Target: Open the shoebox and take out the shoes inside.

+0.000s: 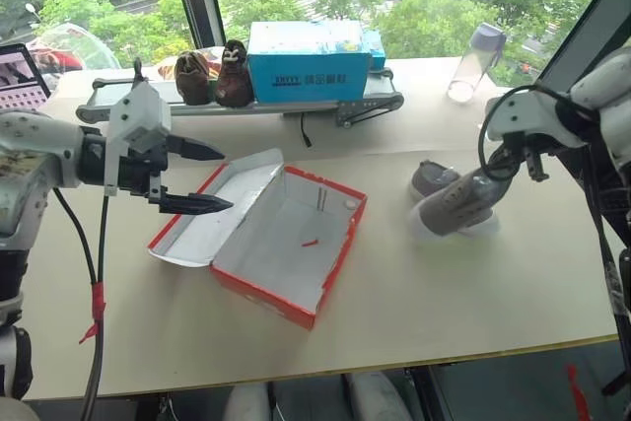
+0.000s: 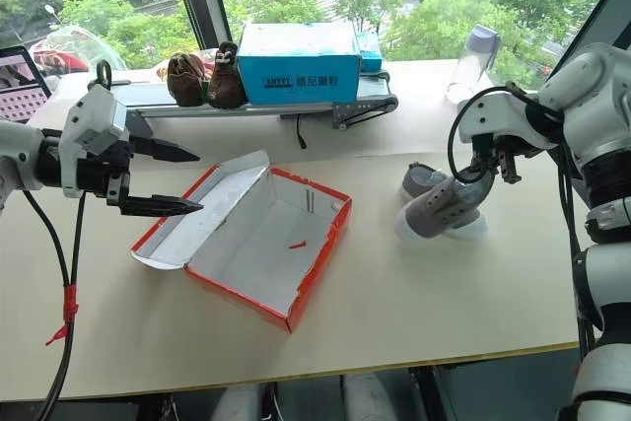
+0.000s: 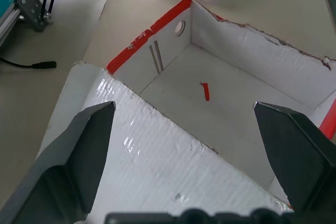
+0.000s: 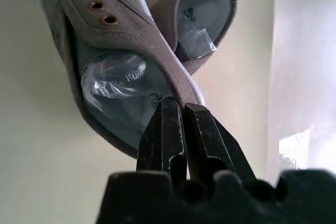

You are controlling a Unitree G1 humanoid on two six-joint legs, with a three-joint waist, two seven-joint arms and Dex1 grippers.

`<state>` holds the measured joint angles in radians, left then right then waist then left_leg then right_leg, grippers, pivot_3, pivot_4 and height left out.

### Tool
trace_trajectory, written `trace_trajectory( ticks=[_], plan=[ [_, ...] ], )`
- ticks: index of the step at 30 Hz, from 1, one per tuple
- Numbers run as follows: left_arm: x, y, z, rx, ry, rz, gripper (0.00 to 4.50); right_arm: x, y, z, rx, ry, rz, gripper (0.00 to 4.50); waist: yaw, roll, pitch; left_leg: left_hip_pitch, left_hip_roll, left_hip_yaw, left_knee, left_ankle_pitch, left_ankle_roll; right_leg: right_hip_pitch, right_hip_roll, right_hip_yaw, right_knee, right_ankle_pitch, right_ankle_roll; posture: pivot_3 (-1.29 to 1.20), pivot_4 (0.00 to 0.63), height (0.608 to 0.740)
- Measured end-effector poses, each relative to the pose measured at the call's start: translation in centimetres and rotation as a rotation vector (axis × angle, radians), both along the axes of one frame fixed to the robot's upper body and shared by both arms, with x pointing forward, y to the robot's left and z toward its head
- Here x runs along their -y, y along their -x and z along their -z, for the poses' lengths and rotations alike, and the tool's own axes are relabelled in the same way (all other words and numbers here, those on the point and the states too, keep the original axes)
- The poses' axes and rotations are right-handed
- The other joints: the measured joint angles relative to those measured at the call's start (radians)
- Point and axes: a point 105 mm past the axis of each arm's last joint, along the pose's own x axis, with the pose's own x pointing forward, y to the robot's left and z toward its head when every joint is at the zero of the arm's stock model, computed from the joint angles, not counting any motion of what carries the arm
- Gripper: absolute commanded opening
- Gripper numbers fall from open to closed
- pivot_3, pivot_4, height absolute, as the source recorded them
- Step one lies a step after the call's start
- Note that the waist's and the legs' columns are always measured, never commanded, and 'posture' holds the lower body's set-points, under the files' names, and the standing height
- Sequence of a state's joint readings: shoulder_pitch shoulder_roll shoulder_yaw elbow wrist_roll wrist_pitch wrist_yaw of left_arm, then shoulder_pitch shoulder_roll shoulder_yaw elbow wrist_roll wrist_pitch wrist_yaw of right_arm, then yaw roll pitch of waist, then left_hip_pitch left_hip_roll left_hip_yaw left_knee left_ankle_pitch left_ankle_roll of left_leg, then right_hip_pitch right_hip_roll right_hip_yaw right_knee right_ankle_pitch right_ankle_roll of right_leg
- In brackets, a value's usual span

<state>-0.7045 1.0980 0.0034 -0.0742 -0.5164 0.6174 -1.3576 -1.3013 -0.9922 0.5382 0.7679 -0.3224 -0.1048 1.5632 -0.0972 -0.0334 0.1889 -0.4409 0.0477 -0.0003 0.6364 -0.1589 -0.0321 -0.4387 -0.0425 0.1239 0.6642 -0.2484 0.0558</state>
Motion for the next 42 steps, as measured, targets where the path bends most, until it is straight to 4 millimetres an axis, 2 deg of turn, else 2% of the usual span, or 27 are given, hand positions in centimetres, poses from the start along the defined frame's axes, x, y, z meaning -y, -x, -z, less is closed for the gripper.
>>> trace_trajectory(
  ticks=[3,7,10,12,16,20,23,27,29,31,34,36,42],
  plan=[
    [-0.1,0.2,0.1,-0.004,-0.005,-0.005,4.50,0.0,-0.1,-0.6,-0.004,0.022,-0.008,0.27,0.000,0.001,0.001,0.000,0.000,0.000,-0.001,0.000,0.000,0.000,0.000,0.000,0.000,0.000,0.000,0.00,0.150,0.740],
    [-0.3,0.6,0.6,-0.024,-0.010,-0.020,4.50,0.2,-0.3,-2.6,0.031,-0.014,0.020,0.27,-0.001,0.002,0.002,0.000,0.000,0.000,-0.001,0.000,0.000,0.000,0.000,0.000,0.000,0.000,0.000,0.00,0.150,0.740],
    [-0.3,0.8,0.4,-0.020,-0.002,-0.020,4.50,0.1,-0.3,-3.3,0.040,-0.060,0.029,0.27,0.000,0.002,0.002,0.000,0.000,-0.001,0.000,0.000,0.000,0.001,0.000,-0.001,0.000,0.000,0.000,0.00,0.150,0.740],
    [-0.3,0.8,0.2,-0.012,-0.001,-0.022,4.50,-0.8,-0.3,-3.6,0.035,-0.156,0.026,0.27,-0.001,0.002,0.002,0.000,0.000,-0.001,0.000,0.000,0.000,0.001,0.000,0.000,0.000,0.000,0.000,0.00,0.150,0.740],
    [-0.2,0.8,0.2,-0.008,0.000,-0.019,4.50,-4.6,0.3,-5.7,0.007,-0.496,-0.014,0.27,-0.004,0.005,0.004,0.000,0.000,-0.001,0.000,0.000,0.000,0.000,0.000,0.000,0.001,0.002,-0.004,0.00,0.150,0.740],
    [-0.1,0.7,0.3,-0.005,0.004,-0.018,4.50,-6.0,0.8,-6.9,-0.065,-0.694,0.044,0.27,0.002,0.005,0.004,0.000,0.000,-0.001,0.001,0.000,0.000,0.001,0.000,-0.001,0.001,0.002,-0.004,0.00,0.150,0.740],
    [0.0,0.7,0.3,-0.003,0.008,-0.015,4.50,-6.4,2.2,-5.6,-0.225,-0.834,0.132,0.27,0.013,0.005,0.004,-0.001,0.000,-0.002,0.001,0.000,0.000,0.001,0.000,-0.001,0.000,0.002,-0.004,0.00,0.150,0.740],
    [0.1,0.6,1.1,-0.019,0.015,-0.020,4.50,-6.9,6.9,-1.8,-0.576,-0.950,0.250,0.27,0.033,0.006,0.004,-0.003,0.000,-0.003,0.002,-0.001,0.001,0.000,0.000,-0.002,0.000,0.002,-0.004,0.00,0.150,0.740],
    [0.4,0.4,1.4,-0.022,0.027,-0.011,4.50,-7.5,8.1,-1.4,-0.672,-0.983,0.269,0.27,0.030,0.006,0.004,-0.003,0.000,-0.002,0.003,-0.001,0.001,0.000,0.000,-0.002,0.001,0.001,-0.002,0.00,0.150,0.740],
    [0.8,0.4,1.7,-0.021,0.035,0.005,4.50,-7.9,9.0,-2.3,-0.722,-1.043,0.280,0.27,0.026,0.006,0.004,-0.002,0.000,-0.002,0.005,-0.001,0.001,0.000,0.000,-0.001,0.001,0.000,0.000,0.00,0.150,0.740],
    [1.1,0.2,2.1,-0.024,0.035,0.023,4.50,-7.4,10.1,-4.8,-0.730,-1.159,0.309,0.27,0.029,0.006,0.004,-0.001,0.000,-0.002,0.005,-0.001,0.001,0.001,0.000,-0.002,0.001,0.000,0.000,0.00,0.150,0.740],
    [1.1,-0.1,2.5,-0.037,0.039,0.020,4.50,-7.0,10.6,-5.6,-0.719,-1.195,0.311,0.27,0.030,0.006,0.004,-0.002,0.000,-0.002,0.005,-0.001,0.001,0.001,0.000,-0.002,0.000,0.000,0.001,0.00,0.150,0.740],
    [2.0,-0.9,2.8,-0.038,0.044,0.062,4.50,-5.6,10.1,-7.1,-0.684,-1.349,0.413,0.27,0.029,0.006,0.004,-0.002,0.000,-0.002,0.005,-0.001,0.001,0.001,0.000,-0.001,0.000,0.000,0.001,0.00,0.150,0.740]
  ],
)
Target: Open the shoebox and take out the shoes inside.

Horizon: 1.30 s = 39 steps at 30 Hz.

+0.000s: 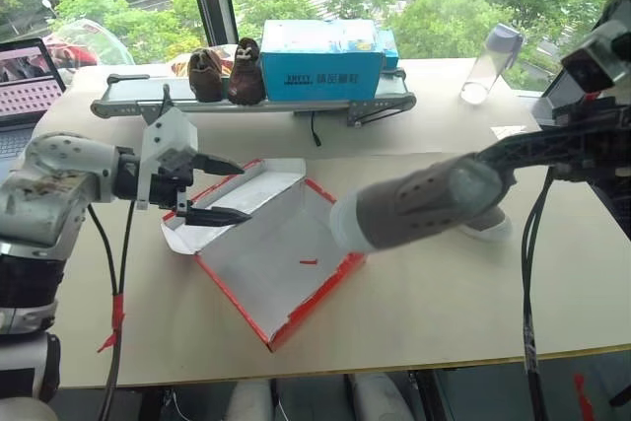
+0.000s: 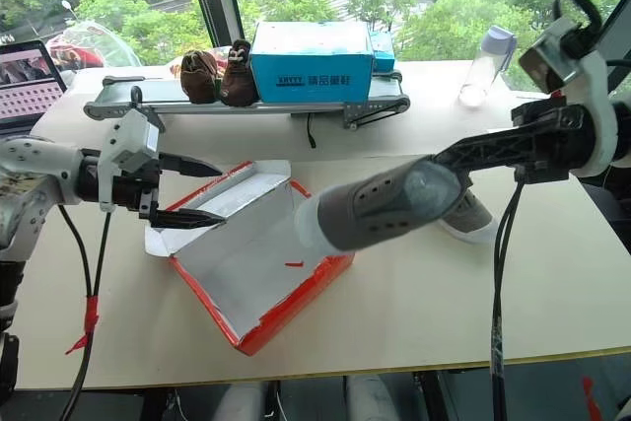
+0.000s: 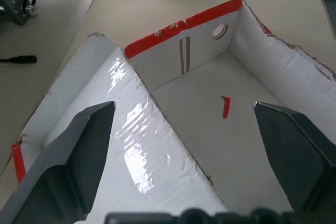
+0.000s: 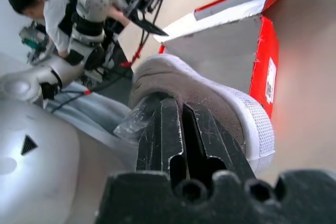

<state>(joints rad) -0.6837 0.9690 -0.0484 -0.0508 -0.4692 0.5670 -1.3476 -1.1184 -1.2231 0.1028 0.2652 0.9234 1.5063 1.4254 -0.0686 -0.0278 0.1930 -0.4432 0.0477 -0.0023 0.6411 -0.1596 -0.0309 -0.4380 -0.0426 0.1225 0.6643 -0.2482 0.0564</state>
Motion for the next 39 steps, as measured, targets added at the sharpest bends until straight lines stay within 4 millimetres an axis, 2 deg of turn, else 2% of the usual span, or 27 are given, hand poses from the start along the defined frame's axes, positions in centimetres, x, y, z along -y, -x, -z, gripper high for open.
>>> trace_trajectory(
  ticks=[2,7,11,14,17,22,24,27,30,32,39],
  plan=[
    [0.1,-0.1,0.1,-0.004,-0.005,0.004,4.50,0.4,-0.5,0.1,0.011,-0.005,0.049,0.27,-0.001,0.000,0.000,0.000,0.000,0.000,0.000,0.000,0.000,0.000,0.000,0.000,0.000,0.000,0.000,0.00,0.150,0.740],
    [0.1,-0.2,0.3,-0.006,-0.010,0.003,4.50,1.5,-2.8,3.3,0.059,0.125,0.162,0.27,-0.002,0.000,0.000,0.000,0.000,0.001,0.000,0.000,0.000,-0.001,0.000,0.001,0.000,0.000,0.001,0.00,0.150,0.740],
    [0.1,-0.2,0.3,-0.007,-0.011,0.005,4.50,2.2,-4.9,3.7,0.315,0.394,0.156,0.27,-0.003,0.000,0.000,0.000,0.000,0.001,0.000,0.000,0.000,-0.001,0.000,0.001,0.000,0.000,0.002,0.00,0.150,0.740],
    [0.0,-0.2,0.3,-0.008,-0.017,0.002,4.50,2.2,-5.2,2.8,0.576,0.689,-0.045,0.27,-0.002,0.001,0.001,-0.002,0.000,0.001,0.000,0.000,0.000,-0.002,0.000,0.001,0.000,0.000,0.002,0.00,0.150,0.740],
    [-0.1,-0.2,0.3,-0.008,-0.020,-0.004,4.50,2.4,-5.2,1.8,0.733,0.924,-0.202,0.27,-0.002,0.001,0.001,-0.002,0.000,0.001,0.000,0.000,0.000,-0.002,0.000,0.001,-0.001,0.000,0.002,0.00,0.150,0.740],
    [-0.3,0.1,0.1,0.008,-0.030,-0.014,4.50,2.3,-5.9,1.1,0.842,1.178,-0.416,0.27,-0.005,0.001,0.001,-0.001,0.000,0.002,0.000,0.000,0.000,-0.002,0.000,0.001,-0.001,0.000,0.002,0.00,0.150,0.740],
    [-0.7,0.2,0.2,0.007,-0.031,-0.033,4.50,3.0,-6.2,0.7,0.851,1.271,-0.479,0.27,-0.005,0.001,0.001,-0.001,0.000,0.002,0.000,0.000,0.000,-0.002,0.000,0.001,-0.001,0.000,0.001,0.00,0.150,0.740],
    [-0.8,0.5,0.4,0.005,-0.024,-0.053,4.50,3.4,-7.2,1.5,0.846,1.346,-0.575,0.27,-0.009,0.001,0.000,0.000,0.000,0.002,0.000,0.000,0.000,-0.001,0.000,0.001,-0.001,0.000,0.001,0.00,0.150,0.740],
    [-0.6,1.1,0.6,0.001,-0.017,-0.057,4.50,2.5,-8.1,4.5,0.806,1.375,-0.757,0.27,-0.015,0.000,0.000,0.001,0.000,0.002,0.000,0.000,0.000,0.000,0.000,0.001,0.001,0.000,0.001,0.00,0.150,0.740],
    [-0.7,1.4,0.6,0.001,-0.020,-0.072,4.50,1.8,-8.3,5.8,0.799,1.376,-0.853,0.27,-0.016,0.001,0.000,0.001,0.000,0.001,0.000,0.000,0.000,0.000,0.000,0.001,0.002,0.001,-0.002,0.00,0.150,0.740],
    [-2.0,2.5,0.5,-0.004,-0.019,-0.154,4.50,-0.4,-9.7,5.7,0.848,1.359,-0.922,0.27,-0.026,0.000,0.000,0.003,0.001,0.000,0.000,0.000,0.000,0.001,0.000,0.000,0.002,0.004,-0.006,0.00,0.150,0.740]
  ],
)
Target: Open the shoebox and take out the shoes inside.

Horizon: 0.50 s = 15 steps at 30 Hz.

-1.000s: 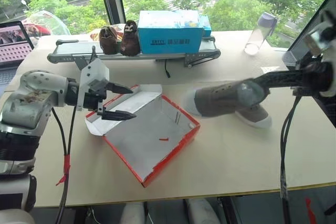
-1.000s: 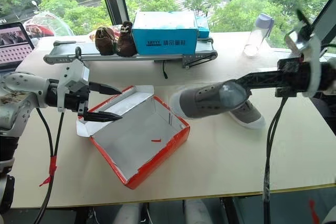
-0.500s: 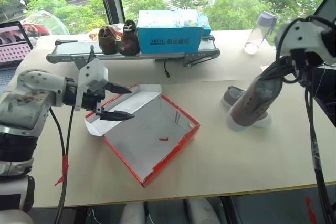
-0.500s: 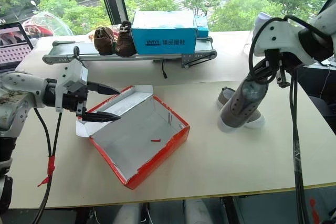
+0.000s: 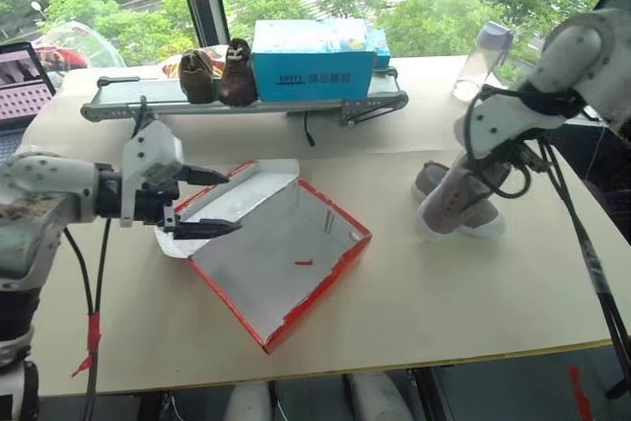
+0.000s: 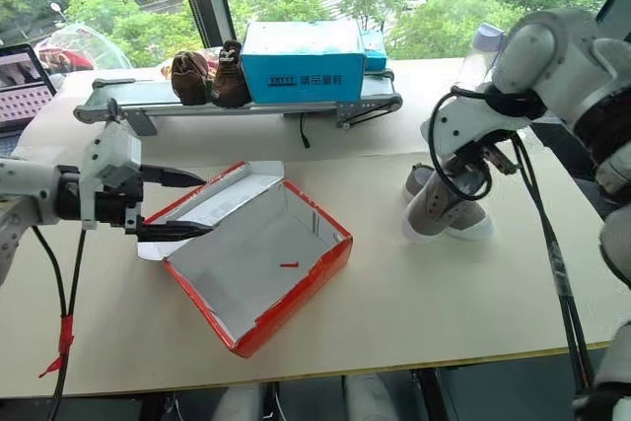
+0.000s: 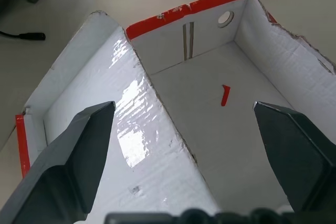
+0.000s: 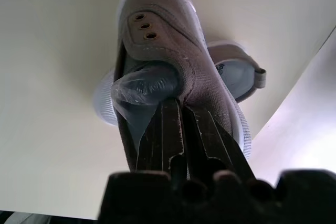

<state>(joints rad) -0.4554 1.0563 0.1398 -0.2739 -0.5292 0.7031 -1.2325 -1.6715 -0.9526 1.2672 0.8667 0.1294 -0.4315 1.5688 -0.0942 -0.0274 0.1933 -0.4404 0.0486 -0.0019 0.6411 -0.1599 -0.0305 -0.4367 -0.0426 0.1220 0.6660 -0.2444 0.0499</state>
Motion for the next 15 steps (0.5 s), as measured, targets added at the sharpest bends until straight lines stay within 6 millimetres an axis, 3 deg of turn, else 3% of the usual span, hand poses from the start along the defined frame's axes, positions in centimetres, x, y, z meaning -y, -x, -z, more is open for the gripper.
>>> trace_trajectory(
  ticks=[4,10,13,15],
  plan=[
    [0.0,0.5,-0.1,0.000,0.008,-0.010,4.50,-3.8,-1.1,-0.2,0.021,-0.072,-0.088,0.27,-0.005,0.000,0.000,0.001,0.001,0.000,0.000,0.000,0.000,0.000,0.000,-0.001,0.001,0.000,0.000,0.00,0.150,0.740],
    [-0.1,0.5,-0.4,0.008,0.003,-0.025,4.50,-8.7,-1.0,1.1,0.008,-0.167,-0.257,0.27,0.004,0.000,0.000,-0.001,0.000,-0.002,0.000,0.000,0.000,0.000,0.000,-0.002,0.001,0.000,0.000,0.00,0.150,0.740],
    [-0.2,0.5,-0.4,0.006,0.002,-0.027,4.50,-9.6,-0.6,2.3,-0.012,-0.190,-0.303,0.27,0.013,0.000,0.000,-0.001,0.000,-0.002,0.000,0.000,0.000,0.000,0.000,-0.002,0.001,0.000,0.000,0.00,0.150,0.740],
    [-0.2,0.5,-0.5,0.007,0.002,-0.026,4.50,-9.7,-0.6,2.7,-0.016,-0.210,-0.304,0.79,0.018,0.000,0.000,-0.001,0.000,-0.002,0.000,0.000,0.000,0.000,0.000,-0.002,0.001,0.000,0.000,0.00,0.150,0.740]
  ],
)
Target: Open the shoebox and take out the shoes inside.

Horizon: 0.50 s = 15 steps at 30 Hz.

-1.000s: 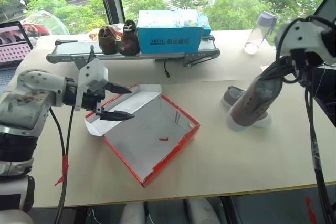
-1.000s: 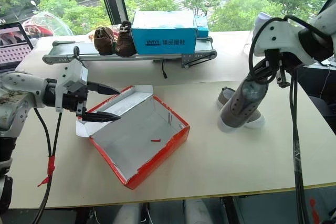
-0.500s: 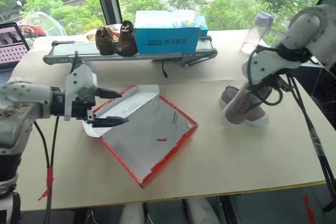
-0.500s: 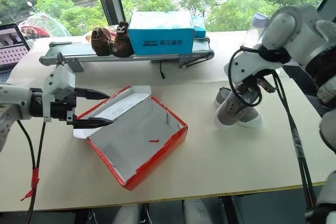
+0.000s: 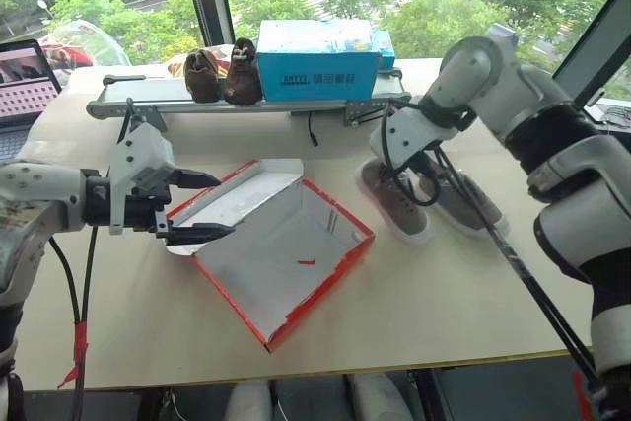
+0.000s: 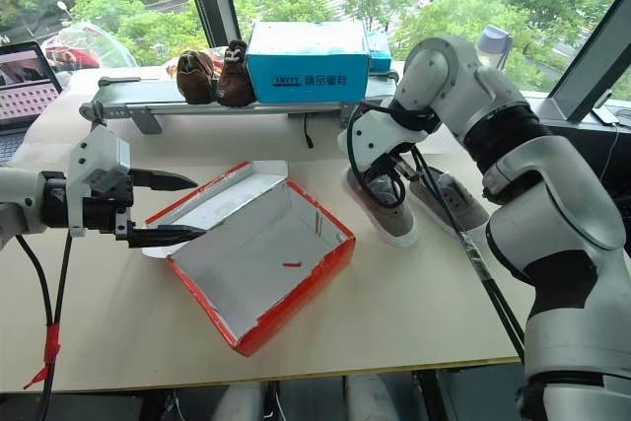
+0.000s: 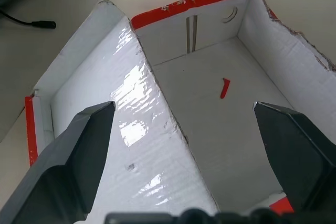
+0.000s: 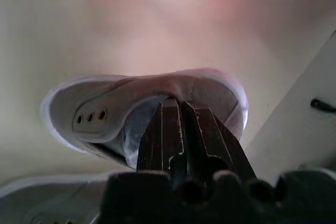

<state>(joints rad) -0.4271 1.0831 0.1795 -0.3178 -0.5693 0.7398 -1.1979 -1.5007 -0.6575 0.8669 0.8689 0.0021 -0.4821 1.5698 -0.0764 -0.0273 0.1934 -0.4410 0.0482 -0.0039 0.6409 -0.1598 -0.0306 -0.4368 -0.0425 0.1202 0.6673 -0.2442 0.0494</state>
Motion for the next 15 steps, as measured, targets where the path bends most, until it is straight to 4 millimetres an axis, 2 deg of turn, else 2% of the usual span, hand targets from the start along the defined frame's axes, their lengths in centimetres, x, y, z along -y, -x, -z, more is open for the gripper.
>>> trace_trajectory(
  ticks=[1,7,11,12,15],
  plan=[
    [0.0,0.0,0.0,0.001,0.000,0.001,4.50,-0.1,0.0,0.0,0.002,-0.013,0.001,0.96,0.002,0.000,0.000,0.000,0.000,0.000,0.000,0.000,0.000,0.000,0.000,0.000,0.000,0.000,0.000,0.00,0.150,0.740],
    [0.1,-0.1,-0.5,0.013,0.001,0.005,4.50,-0.8,-0.3,-1.8,0.035,-0.118,0.017,2.98,0.004,0.000,0.000,0.000,0.000,0.000,0.000,0.000,0.000,0.000,0.000,0.000,0.000,0.000,0.000,0.00,0.150,0.740],
    [0.0,-0.2,-0.8,0.019,0.001,0.006,4.50,-0.4,-0.4,-4.1,0.025,-0.232,0.122,4.28,0.005,0.000,0.000,0.000,0.000,0.000,0.000,0.000,0.000,0.000,0.000,0.000,0.000,0.000,0.000,0.00,0.150,0.740],
    [0.0,-0.2,-0.8,0.019,0.003,0.010,4.50,0.1,-0.3,-4.8,0.030,-0.251,0.152,4.45,0.006,0.000,0.000,0.000,0.000,0.000,0.000,0.000,0.000,0.000,0.000,0.000,0.000,0.000,0.000,0.00,0.150,0.740],
    [0.1,0.0,-1.0,0.007,0.030,0.023,4.50,1.8,0.9,-7.0,0.013,-0.346,0.241,4.45,0.012,0.000,0.000,-0.001,0.000,0.000,0.000,0.000,0.000,0.000,0.000,0.000,-0.002,0.000,0.000,0.00,0.150,0.740]
  ],
)
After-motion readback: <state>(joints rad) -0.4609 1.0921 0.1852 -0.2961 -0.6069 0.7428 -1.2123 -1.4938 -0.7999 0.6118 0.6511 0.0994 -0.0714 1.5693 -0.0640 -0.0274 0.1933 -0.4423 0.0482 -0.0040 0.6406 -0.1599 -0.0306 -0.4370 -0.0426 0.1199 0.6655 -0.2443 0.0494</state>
